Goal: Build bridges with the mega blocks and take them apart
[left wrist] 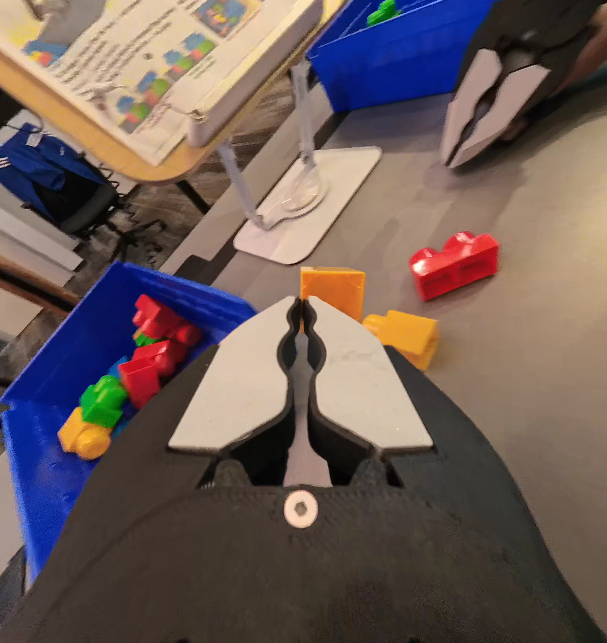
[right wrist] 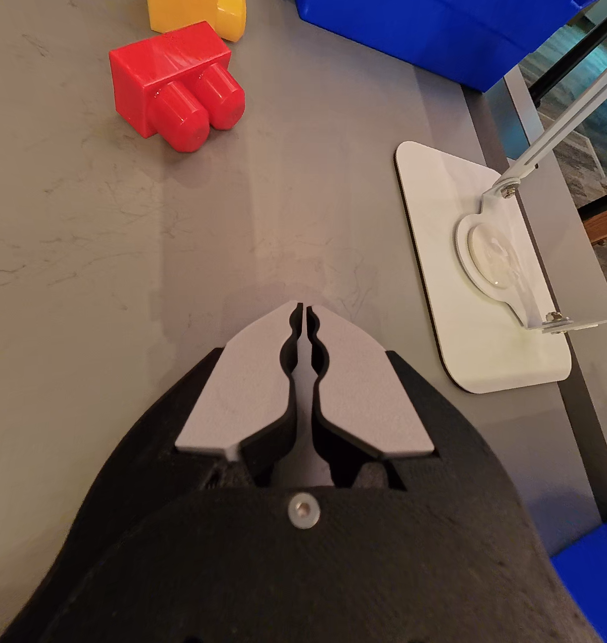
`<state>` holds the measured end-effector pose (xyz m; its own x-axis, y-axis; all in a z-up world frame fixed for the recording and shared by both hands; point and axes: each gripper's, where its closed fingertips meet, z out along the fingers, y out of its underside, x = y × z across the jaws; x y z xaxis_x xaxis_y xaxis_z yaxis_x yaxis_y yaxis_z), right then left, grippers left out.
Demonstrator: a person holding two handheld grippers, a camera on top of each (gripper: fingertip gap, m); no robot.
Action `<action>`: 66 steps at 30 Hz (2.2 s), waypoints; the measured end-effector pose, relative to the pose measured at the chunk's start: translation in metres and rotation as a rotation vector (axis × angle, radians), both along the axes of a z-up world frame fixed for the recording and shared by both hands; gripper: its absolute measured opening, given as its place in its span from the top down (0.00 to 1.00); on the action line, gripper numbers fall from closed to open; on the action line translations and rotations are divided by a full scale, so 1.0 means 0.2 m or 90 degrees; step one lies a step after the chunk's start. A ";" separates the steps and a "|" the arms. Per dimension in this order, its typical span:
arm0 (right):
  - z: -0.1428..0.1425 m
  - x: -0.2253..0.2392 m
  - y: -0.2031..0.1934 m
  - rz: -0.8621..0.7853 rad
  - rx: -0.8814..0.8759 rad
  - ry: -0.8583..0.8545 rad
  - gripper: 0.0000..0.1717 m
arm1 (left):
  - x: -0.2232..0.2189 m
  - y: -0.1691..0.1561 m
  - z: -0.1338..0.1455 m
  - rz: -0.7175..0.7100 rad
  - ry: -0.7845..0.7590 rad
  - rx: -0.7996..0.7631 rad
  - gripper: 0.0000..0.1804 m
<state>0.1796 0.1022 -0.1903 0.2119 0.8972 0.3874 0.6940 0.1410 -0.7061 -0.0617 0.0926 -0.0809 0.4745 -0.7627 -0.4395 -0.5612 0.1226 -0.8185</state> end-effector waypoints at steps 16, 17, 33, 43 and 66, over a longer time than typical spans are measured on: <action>0.00 0.00 -0.01 0.004 0.002 -0.001 0.99 | 0.32 -0.37 -0.50 -0.062 0.026 -0.253 0.92; 0.00 0.00 -0.01 0.004 0.003 -0.001 0.99 | 0.30 -0.37 -0.51 -0.052 0.033 -0.259 0.87; 0.00 0.00 -0.01 0.009 0.002 -0.001 0.99 | 0.24 -0.34 -0.53 0.065 0.016 -0.287 0.76; 0.00 -0.01 -0.02 0.012 0.001 -0.001 0.99 | 0.22 -0.18 -0.55 0.119 0.015 -0.292 0.77; 0.14 -0.95 0.19 0.166 -0.185 0.077 0.99 | 0.25 -0.16 -0.58 0.069 0.050 -0.311 0.79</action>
<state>-0.0104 0.1402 -0.1629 -0.0081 0.9954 0.0958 0.5713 0.0832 -0.8165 -0.0115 0.0601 -0.1976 0.5427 -0.8360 -0.0817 -0.6117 -0.3267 -0.7204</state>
